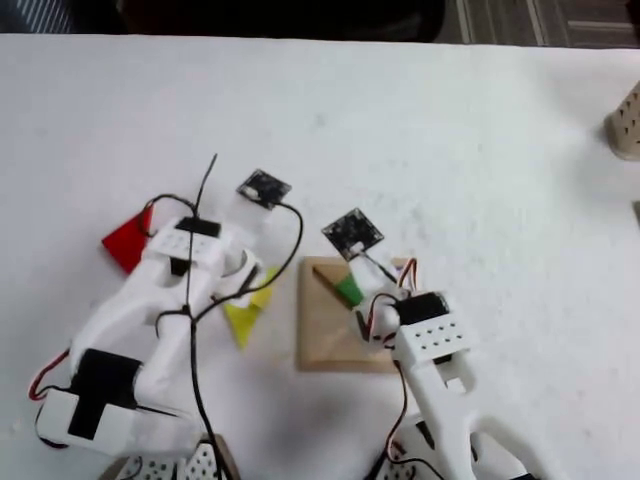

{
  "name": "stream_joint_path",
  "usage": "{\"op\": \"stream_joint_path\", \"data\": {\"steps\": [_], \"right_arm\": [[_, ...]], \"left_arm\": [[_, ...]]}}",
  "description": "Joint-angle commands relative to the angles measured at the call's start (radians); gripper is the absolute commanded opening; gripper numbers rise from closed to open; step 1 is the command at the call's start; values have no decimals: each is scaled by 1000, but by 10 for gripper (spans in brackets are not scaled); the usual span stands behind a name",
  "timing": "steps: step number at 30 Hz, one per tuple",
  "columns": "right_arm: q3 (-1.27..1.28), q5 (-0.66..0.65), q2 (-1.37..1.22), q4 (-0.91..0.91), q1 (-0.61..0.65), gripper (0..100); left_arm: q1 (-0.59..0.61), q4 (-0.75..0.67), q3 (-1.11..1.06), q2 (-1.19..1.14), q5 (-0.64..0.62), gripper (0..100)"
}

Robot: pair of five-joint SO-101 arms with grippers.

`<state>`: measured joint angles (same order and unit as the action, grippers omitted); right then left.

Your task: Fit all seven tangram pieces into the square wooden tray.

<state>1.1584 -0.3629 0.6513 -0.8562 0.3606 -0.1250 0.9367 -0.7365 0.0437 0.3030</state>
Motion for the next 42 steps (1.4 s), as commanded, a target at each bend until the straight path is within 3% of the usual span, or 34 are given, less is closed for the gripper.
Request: {"op": "stream_joint_path", "data": {"steps": [1, 9, 12, 16, 19, 26, 30, 42], "right_arm": [[-9, -14, 28, 18, -7, 20], [-9, -14, 28, 18, -7, 20], [-9, -14, 28, 18, -7, 20], [-9, -14, 28, 18, -7, 20], [-9, -18, 28, 18, -7, 20], [-9, -54, 28, 18, -7, 18], [-9, -54, 28, 18, -7, 18], [-9, -54, 28, 18, -7, 18]], "left_arm": [[-15, 12, 12, 1, 12, 246], [35, -23, 17, 10, 9, 250], [74, -12, 29, 10, 9, 301], [150, 103, 92, 10, 9, 395], [180, 158, 124, 10, 17, 400], [124, 160, 35, 8, 9, 400], [84, 58, -23, 8, -66, 400], [71, 48, -5, 4, -94, 399]]}}
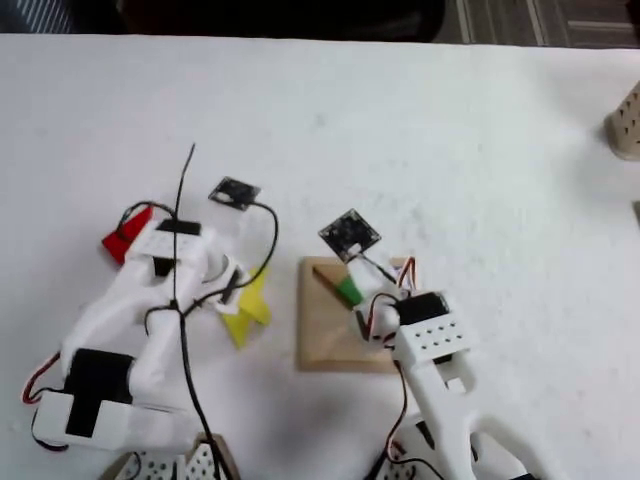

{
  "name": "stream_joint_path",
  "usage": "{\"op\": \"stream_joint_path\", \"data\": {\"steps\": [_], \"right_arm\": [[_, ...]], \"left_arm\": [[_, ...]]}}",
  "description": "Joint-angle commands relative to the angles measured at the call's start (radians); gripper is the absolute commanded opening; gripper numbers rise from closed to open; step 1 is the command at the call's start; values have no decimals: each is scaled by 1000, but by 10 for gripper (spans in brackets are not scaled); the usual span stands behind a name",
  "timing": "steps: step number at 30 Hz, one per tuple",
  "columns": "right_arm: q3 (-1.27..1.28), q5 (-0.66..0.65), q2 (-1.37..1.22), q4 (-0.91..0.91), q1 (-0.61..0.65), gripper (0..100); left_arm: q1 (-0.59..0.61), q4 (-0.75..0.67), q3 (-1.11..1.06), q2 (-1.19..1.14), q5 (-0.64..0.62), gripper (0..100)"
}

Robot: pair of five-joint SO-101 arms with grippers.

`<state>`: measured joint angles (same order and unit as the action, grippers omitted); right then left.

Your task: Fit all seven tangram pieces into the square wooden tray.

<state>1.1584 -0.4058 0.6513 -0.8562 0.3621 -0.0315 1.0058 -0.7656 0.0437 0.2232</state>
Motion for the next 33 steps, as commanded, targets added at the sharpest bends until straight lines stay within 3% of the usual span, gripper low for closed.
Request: {"op": "stream_joint_path", "data": {"steps": [1, 10, 18, 33], "right_arm": [[-9, -11, 28, 18, -8, 18], [-9, -12, 28, 18, -8, 18], [-9, -14, 28, 18, -8, 18], [-9, -17, 35, 15, -8, 18]], "left_arm": [[-22, -21, 25, 4, -14, 399], [-21, -64, 23, 10, 51, 296], [-22, -64, 23, 10, 57, 354], [-54, -64, 15, 10, 57, 354]]}}
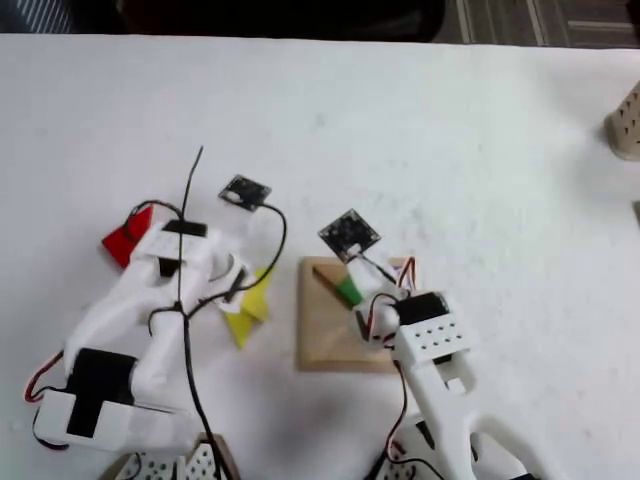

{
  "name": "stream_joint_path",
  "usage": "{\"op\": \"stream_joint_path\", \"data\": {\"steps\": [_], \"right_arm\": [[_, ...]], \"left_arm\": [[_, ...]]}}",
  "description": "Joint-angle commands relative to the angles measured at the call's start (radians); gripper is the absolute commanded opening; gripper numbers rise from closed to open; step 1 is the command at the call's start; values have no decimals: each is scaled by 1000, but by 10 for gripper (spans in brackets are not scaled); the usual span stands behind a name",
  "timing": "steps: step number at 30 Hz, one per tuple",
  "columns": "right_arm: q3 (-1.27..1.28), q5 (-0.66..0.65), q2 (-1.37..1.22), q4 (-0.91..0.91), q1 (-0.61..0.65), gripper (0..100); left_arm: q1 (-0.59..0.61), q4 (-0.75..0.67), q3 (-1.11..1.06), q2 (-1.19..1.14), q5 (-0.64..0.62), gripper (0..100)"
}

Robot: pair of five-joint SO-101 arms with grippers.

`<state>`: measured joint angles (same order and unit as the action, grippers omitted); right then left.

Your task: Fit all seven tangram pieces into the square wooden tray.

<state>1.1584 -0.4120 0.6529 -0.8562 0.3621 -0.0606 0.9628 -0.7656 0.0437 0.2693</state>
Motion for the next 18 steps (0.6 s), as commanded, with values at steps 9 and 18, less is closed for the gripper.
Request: {"op": "stream_joint_path", "data": {"steps": [9, 18], "right_arm": [[-9, -12, 35, 16, -24, 18], [-9, -12, 35, 18, -39, 18]], "left_arm": [[-27, -21, 15, 8, 89, 194], [-74, 0, 15, 8, 186, 83]]}}
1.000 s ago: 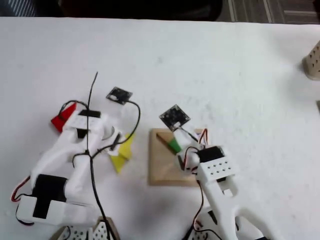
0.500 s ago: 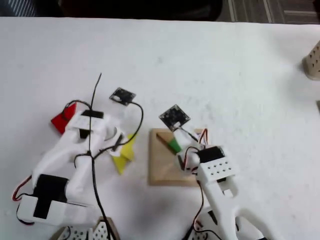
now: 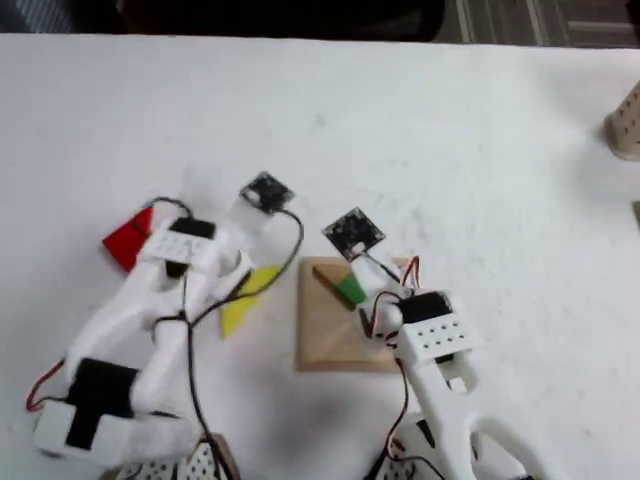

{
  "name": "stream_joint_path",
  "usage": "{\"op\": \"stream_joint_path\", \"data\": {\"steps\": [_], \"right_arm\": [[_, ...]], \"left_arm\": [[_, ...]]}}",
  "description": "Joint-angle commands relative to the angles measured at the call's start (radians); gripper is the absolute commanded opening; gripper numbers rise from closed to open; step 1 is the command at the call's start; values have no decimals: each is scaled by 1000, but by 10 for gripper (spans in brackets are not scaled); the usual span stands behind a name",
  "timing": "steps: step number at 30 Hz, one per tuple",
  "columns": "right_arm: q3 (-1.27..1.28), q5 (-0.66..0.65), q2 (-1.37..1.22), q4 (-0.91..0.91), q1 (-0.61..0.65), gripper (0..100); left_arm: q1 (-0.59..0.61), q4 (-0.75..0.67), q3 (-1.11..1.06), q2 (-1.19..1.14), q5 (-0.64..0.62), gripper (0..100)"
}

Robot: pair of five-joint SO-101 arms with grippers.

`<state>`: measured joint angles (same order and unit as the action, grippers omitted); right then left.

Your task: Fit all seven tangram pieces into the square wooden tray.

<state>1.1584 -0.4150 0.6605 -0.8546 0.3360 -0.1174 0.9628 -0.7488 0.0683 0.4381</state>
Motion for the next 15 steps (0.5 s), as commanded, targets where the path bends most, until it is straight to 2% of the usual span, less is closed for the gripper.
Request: {"op": "stream_joint_path", "data": {"steps": [1, 12, 15], "right_arm": [[-9, -9, 27, 16, -13, 18], [-9, -9, 25, 16, -13, 18], [-9, -9, 21, 16, -10, 18]], "left_arm": [[-18, 0, -2, -16, 17, 83], [-10, 2, 23, -15, 17, 85], [-10, 32, 46, -15, 18, 156]]}}
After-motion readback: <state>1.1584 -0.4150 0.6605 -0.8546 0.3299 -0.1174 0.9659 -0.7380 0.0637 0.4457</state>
